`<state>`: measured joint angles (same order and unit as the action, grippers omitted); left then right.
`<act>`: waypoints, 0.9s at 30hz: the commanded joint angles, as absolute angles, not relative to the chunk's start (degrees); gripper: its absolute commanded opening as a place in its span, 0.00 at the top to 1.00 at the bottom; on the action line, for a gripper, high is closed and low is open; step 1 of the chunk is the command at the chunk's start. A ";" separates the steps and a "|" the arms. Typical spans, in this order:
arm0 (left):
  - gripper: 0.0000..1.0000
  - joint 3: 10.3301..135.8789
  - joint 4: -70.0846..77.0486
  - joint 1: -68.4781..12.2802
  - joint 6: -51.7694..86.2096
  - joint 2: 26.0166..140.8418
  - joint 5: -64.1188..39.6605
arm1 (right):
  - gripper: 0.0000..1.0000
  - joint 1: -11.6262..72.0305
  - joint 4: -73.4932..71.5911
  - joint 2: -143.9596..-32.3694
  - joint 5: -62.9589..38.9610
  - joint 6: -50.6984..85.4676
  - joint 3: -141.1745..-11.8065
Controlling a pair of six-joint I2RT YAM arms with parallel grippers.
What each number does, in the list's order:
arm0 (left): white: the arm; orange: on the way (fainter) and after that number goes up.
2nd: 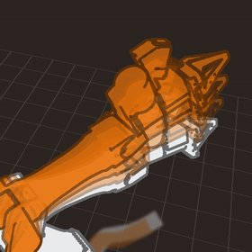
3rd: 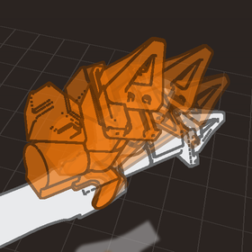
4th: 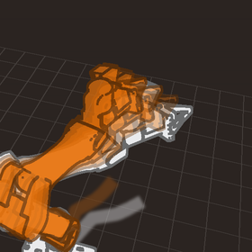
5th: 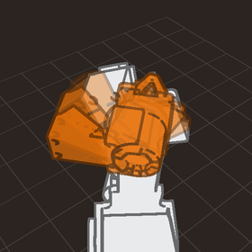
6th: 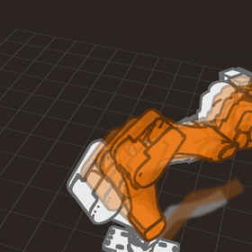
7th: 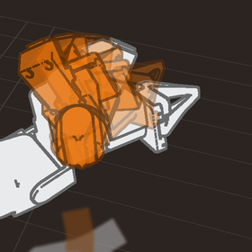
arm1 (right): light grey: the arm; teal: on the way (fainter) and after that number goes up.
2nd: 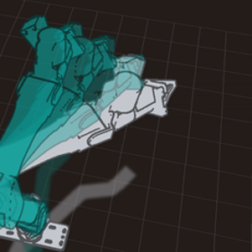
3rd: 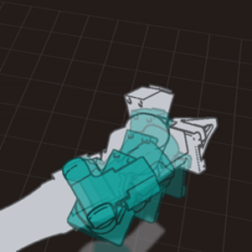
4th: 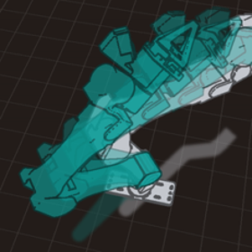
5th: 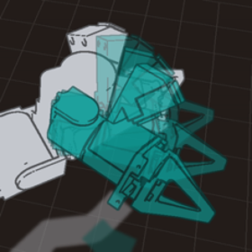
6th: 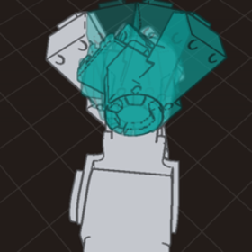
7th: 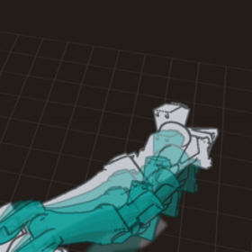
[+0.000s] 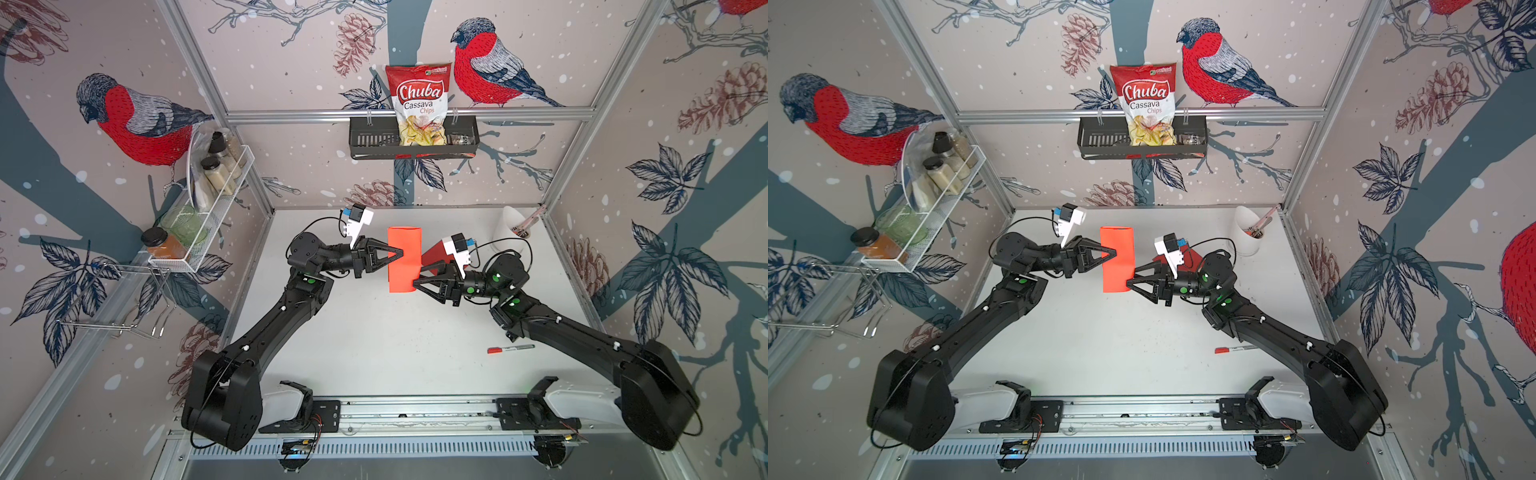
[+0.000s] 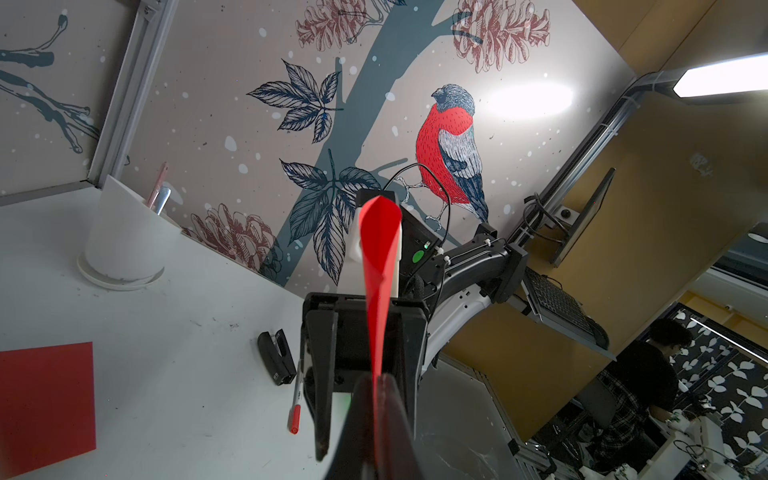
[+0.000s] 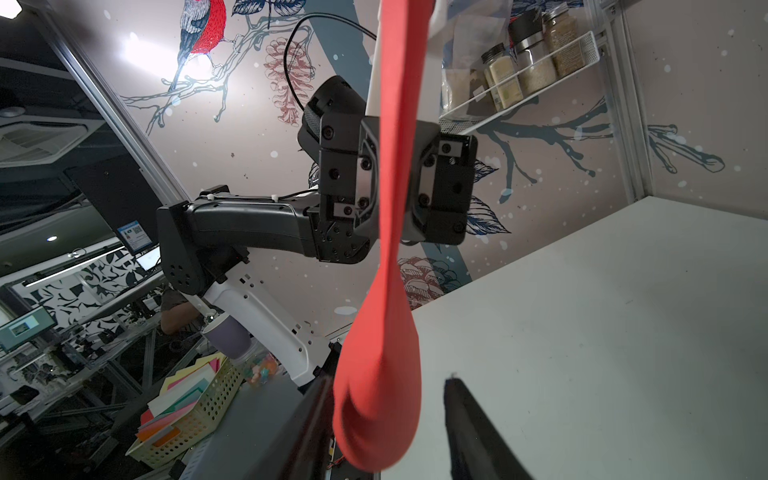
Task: Fold the square paper along the opposite sides
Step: Fold the paper.
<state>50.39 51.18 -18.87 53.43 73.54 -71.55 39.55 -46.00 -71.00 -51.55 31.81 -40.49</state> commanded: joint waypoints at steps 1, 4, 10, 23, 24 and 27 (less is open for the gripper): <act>1.00 50.54 52.21 -18.78 53.47 73.56 -71.37 | 0.63 40.16 -49.07 -70.32 -51.47 32.52 -40.34; 1.00 50.65 51.79 -18.78 53.33 73.56 -71.28 | 0.75 40.26 -48.89 -70.31 -51.29 32.77 -40.08; 1.00 50.99 51.50 -18.75 53.18 73.56 -71.19 | 0.88 40.06 -47.60 -70.09 -50.48 32.69 -39.89; 1.00 51.05 51.19 -18.75 52.87 73.83 -71.28 | 0.38 39.70 -46.21 -70.86 -49.52 32.74 -39.90; 1.00 51.14 51.22 -18.77 52.82 73.83 -71.36 | 0.35 39.72 -46.31 -71.13 -49.81 32.91 -39.86; 1.00 51.24 50.27 -18.69 52.26 73.74 -71.47 | 0.40 39.79 -47.32 -71.54 -50.64 33.54 -39.34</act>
<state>50.63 49.78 -18.87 53.52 73.87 -71.48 39.70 -45.58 -71.33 -49.78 32.62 -39.66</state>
